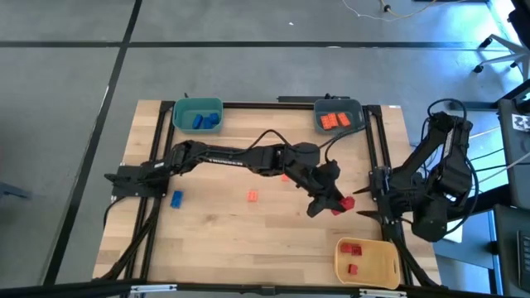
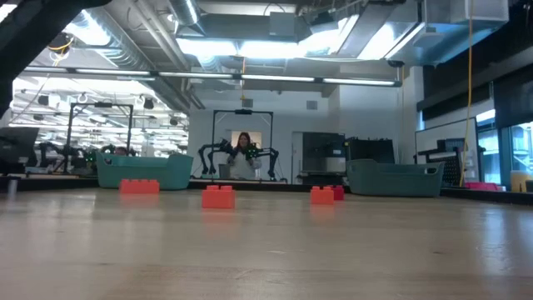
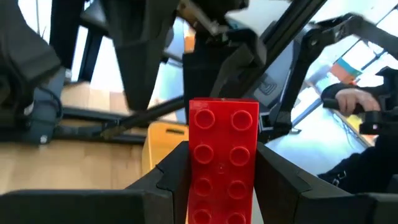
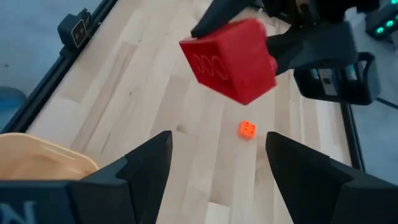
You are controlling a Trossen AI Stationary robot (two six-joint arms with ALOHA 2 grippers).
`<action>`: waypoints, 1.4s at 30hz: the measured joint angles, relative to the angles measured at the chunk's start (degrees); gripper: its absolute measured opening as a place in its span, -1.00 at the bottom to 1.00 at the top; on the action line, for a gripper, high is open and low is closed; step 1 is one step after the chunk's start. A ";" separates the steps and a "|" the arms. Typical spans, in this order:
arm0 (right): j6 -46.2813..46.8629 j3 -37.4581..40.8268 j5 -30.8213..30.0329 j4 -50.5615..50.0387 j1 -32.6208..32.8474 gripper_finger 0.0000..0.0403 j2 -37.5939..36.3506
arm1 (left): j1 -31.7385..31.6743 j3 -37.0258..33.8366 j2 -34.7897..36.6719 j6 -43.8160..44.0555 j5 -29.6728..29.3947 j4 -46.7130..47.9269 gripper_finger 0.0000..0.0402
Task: Sort & place blocks by color
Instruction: Put the red game piece into the yellow bin
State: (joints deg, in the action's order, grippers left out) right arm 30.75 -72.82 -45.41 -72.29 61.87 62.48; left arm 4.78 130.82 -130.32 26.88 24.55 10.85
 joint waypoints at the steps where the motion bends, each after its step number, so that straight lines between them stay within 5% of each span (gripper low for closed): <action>1: -0.35 0.00 0.00 0.03 0.00 0.30 0.11 | 0.10 0.00 0.00 0.02 -0.14 1.32 -0.37; 6: -1.20 0.00 0.00 1.61 0.02 0.30 0.02 | 0.73 -0.04 -0.02 -0.02 -3.59 8.64 -0.36; 29: -17.61 -0.02 0.04 13.27 -5.00 0.30 4.20 | 1.27 0.00 -0.04 0.06 -3.87 7.39 -0.37; 42: -17.98 -0.02 5.86 13.38 -9.06 0.30 4.17 | 1.61 0.00 -0.04 0.02 -3.91 7.52 -0.37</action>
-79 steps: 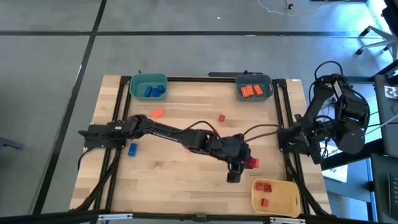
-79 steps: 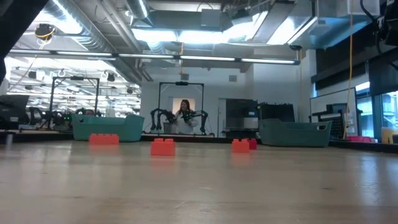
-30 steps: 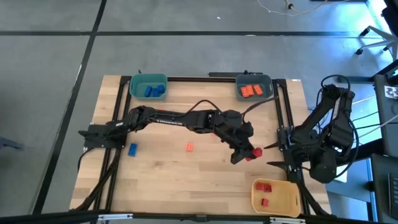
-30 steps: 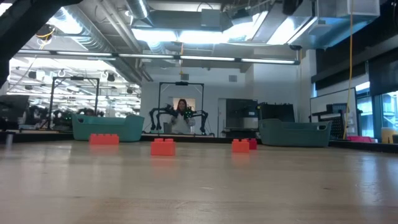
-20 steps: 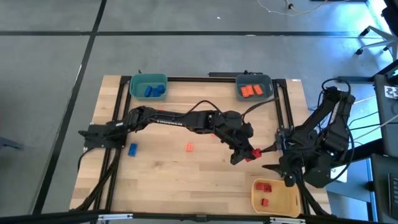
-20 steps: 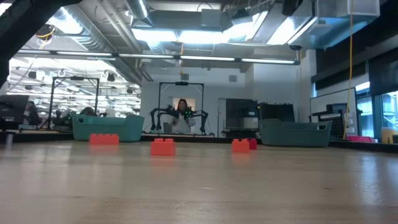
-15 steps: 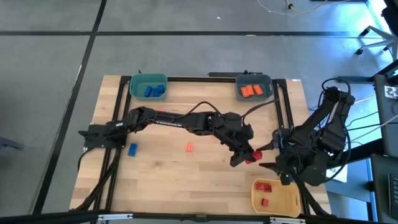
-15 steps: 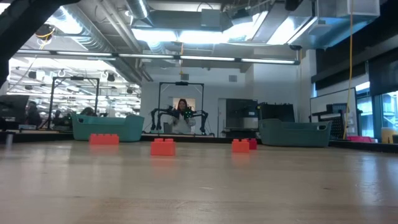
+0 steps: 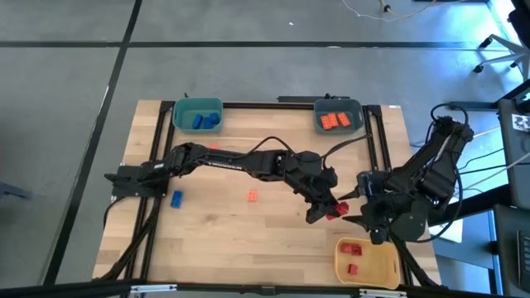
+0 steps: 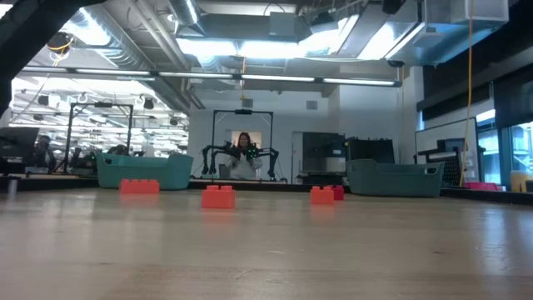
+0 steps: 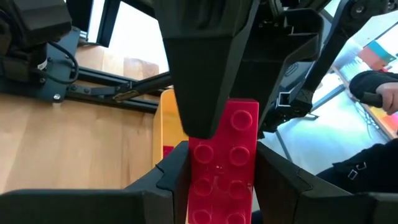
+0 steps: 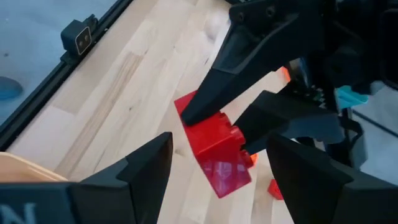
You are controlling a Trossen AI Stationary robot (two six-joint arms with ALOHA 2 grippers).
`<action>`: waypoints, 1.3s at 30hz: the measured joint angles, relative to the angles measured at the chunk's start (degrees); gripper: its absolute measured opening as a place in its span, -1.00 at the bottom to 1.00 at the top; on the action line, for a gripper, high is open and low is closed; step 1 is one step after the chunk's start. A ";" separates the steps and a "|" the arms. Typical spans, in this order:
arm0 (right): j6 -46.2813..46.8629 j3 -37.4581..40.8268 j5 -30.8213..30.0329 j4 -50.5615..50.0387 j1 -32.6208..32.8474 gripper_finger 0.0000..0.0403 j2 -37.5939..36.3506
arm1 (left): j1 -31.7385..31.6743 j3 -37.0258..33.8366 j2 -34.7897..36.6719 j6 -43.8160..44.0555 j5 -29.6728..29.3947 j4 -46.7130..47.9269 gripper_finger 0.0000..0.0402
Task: Sort & place blocks by color
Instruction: Put the red game piece into the yellow bin
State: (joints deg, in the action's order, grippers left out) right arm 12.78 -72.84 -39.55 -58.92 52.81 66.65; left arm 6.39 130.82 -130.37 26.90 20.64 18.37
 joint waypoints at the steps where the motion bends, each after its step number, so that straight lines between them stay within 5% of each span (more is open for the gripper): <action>1: 0.09 0.00 0.36 0.00 -0.30 0.30 0.01 | 0.00 0.00 0.00 0.02 0.00 -0.04 -0.37; 12: 0.00 0.00 2.26 -0.02 -3.67 0.26 1.53 | 0.00 0.00 0.00 -0.36 0.04 0.17 -0.37; 32: -4.10 -0.02 5.03 1.27 -3.86 -0.45 1.95 | -0.87 -0.04 -0.04 -0.49 2.26 0.46 -0.37; 39: -4.14 -0.02 5.03 1.18 -3.86 -0.46 1.97 | -0.98 -0.04 -0.04 -1.74 1.97 0.35 -0.37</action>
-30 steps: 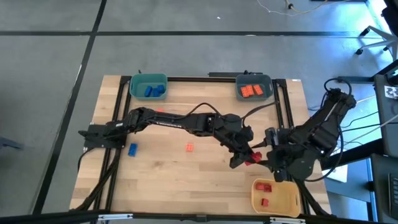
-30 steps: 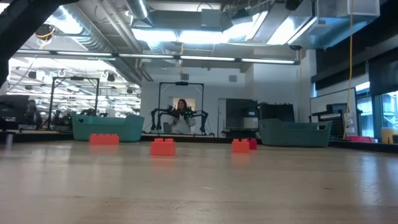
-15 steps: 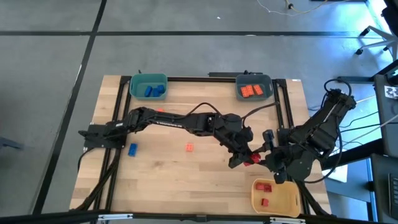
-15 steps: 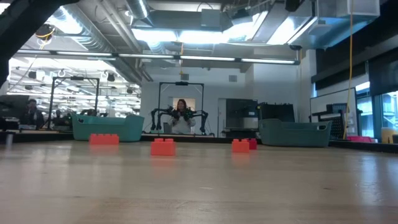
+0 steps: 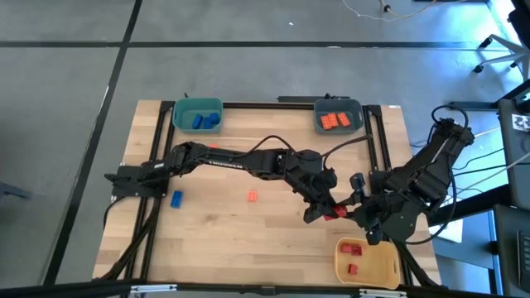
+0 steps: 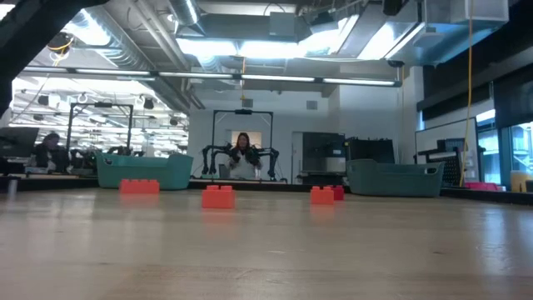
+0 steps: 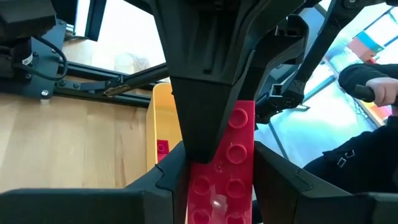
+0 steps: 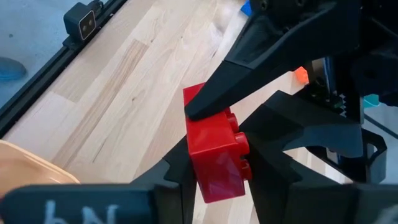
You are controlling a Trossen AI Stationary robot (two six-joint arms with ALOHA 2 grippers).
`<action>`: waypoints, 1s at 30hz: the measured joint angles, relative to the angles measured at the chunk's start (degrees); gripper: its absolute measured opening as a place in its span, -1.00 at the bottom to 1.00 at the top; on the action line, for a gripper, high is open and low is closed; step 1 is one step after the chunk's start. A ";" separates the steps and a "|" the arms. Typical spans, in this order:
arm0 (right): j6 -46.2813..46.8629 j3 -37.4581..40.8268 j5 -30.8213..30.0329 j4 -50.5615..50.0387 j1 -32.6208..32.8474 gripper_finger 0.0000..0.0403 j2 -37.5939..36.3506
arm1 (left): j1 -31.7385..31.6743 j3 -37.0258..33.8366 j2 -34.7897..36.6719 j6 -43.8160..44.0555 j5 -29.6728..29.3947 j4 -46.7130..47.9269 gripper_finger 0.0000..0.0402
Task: Sort & place blocks by color
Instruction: Put the red game piece into the yellow bin
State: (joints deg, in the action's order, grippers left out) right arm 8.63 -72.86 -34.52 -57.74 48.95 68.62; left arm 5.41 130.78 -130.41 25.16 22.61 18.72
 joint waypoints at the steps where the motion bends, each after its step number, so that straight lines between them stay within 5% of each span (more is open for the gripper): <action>1: -0.12 0.00 0.00 0.00 0.00 -0.46 0.00 | 0.00 -0.01 0.00 -0.04 0.04 0.00 -0.37; 11: 1.47 0.00 0.81 0.32 -0.07 -0.53 0.09 | -0.24 0.00 0.02 -0.82 -0.09 -0.86 -0.01; 30: 3.58 -0.98 1.68 -1.27 -0.11 -0.53 0.08 | -3.74 0.11 0.07 -7.34 7.11 5.31 0.02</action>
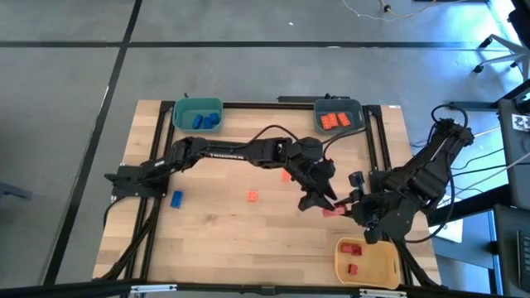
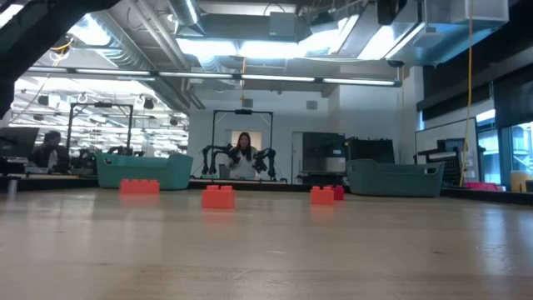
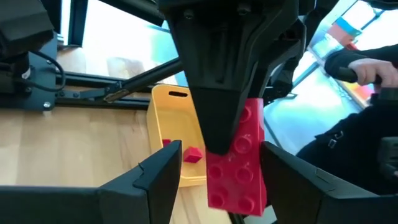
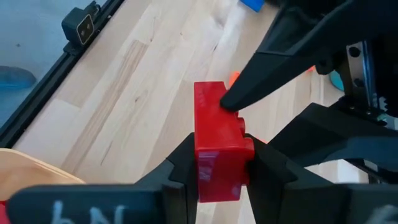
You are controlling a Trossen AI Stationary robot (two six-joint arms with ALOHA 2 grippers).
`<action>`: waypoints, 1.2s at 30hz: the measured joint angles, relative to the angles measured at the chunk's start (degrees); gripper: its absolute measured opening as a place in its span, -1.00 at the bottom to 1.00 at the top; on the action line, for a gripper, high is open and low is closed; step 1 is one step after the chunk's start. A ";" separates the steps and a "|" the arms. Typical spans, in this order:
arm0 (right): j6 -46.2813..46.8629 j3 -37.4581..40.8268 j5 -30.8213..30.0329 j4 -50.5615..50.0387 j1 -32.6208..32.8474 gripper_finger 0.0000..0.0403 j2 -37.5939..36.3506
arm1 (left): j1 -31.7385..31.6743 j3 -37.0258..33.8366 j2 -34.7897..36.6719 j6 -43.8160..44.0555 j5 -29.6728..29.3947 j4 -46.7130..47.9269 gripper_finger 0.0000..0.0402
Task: Sort & place blocks by color
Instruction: Put the red game piece into the yellow bin
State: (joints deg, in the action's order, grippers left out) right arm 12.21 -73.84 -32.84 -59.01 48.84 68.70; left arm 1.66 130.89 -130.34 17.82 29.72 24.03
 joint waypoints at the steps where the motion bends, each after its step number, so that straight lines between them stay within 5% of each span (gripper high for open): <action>1: 0.66 -0.24 0.02 -0.40 0.00 -0.53 0.01 | -0.25 0.00 0.00 -0.06 0.52 0.26 0.02; 16: 13.43 -2.72 12.80 -6.89 0.33 -0.53 -0.10 | -4.85 -0.09 0.00 -3.52 2.24 7.16 0.02; 27: 36.22 -2.73 30.31 -15.77 3.21 -0.53 -0.08 | -6.13 -0.09 0.00 -11.00 -15.69 30.89 0.02; 36: 53.88 -2.73 38.10 -16.59 6.44 -0.53 0.69 | -3.82 -0.09 0.00 -25.07 -8.57 33.03 0.02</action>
State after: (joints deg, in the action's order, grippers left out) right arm 66.09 -76.58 5.26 -75.60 55.28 69.39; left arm -2.16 130.80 -130.34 -7.25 21.15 57.06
